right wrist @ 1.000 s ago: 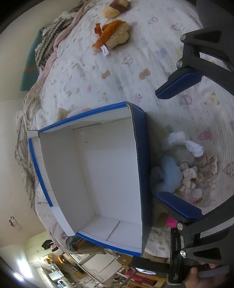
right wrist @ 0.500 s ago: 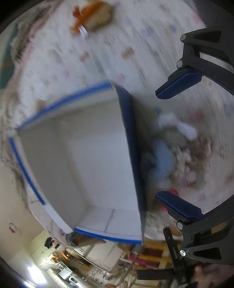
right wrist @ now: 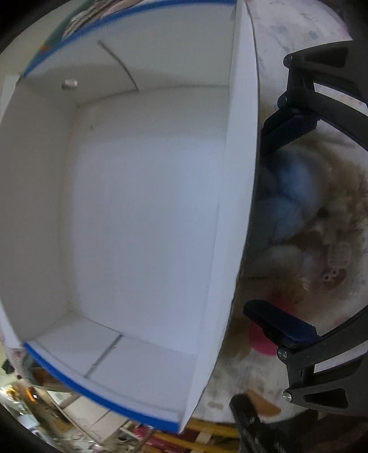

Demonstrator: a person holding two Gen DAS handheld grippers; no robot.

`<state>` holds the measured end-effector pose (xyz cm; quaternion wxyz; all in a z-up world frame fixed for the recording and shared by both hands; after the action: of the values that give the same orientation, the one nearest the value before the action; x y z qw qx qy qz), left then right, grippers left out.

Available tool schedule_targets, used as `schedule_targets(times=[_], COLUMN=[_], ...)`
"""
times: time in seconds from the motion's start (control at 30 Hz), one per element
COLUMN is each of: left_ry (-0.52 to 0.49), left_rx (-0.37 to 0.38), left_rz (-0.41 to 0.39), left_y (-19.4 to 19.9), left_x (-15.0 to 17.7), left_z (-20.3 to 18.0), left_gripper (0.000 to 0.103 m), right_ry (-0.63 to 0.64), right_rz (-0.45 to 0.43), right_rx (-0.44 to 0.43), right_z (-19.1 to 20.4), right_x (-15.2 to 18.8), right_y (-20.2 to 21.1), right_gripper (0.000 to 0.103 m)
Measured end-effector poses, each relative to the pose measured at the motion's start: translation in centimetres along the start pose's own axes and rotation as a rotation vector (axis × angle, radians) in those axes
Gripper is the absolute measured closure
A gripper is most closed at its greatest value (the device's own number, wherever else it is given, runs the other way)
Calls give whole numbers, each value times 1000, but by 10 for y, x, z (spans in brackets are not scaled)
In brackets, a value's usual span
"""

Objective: Organize soft objects
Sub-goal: 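Reach the right gripper down and grasp the light-blue fluffy towel, then carry the blue towel into the box and open the right gripper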

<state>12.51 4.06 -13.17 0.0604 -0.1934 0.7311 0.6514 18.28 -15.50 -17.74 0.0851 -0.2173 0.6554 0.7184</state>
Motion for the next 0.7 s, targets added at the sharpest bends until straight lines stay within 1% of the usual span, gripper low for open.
schedule_targets(times=[0.03, 0.07, 0.1, 0.13, 0.17, 0.23, 0.33, 0.43, 0.53, 0.63, 0.7], left_ry=[-1, 1, 7, 11, 17, 21, 14, 7, 7, 0, -12], left_rx=[1, 1, 3, 5, 9, 13, 6, -5, -12, -19, -24], left_rz=[-3, -5, -6, -4, 0, 5, -3, -13, -17, -32, -51], left_y=[2, 3, 3, 3, 3, 2, 4, 5, 6, 8, 13], left_x=[0, 1, 0, 0, -1, -1, -2, -2, -1, -1, -1], left_z=[1, 2, 3, 3, 4, 4, 3, 2, 2, -1, -3], left_gripper=[98, 98, 98, 98, 98, 98, 98, 98, 98, 98, 98], right_ry=[14, 31, 44, 45, 43, 52, 48, 9, -78, -158, -213], right_rz=[-1, 1, 6, 5, -3, -25, -56, -91, -117, -167, -199], right_rx=[10, 26, 36, 13, -12, -21, -83, -180, -340, -432, -470], right_z=[3, 5, 6, 7, 7, 6, 4, -2, -12, -22, -32], right_x=[1, 2, 3, 3, 3, 2, 2, 2, 6, 1, -4], right_y=[-3, -6, -8, -8, -6, 3, 22, 50, 77, 107, 124], right_gripper=[8, 23, 30, 45, 53, 59, 62, 62, 62, 62, 62])
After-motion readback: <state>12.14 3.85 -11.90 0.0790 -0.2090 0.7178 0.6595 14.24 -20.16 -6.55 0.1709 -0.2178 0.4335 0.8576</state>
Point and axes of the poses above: each gripper's, at about its wrist camera, not at the fingertips, and y roughly against the way its jaws point, z to its left, x to its underside, the point moved 3 cm from there along -y, roughly the way its jaws point, and after that the axes turned 4 degrees about -z, right-handed, at the moved point
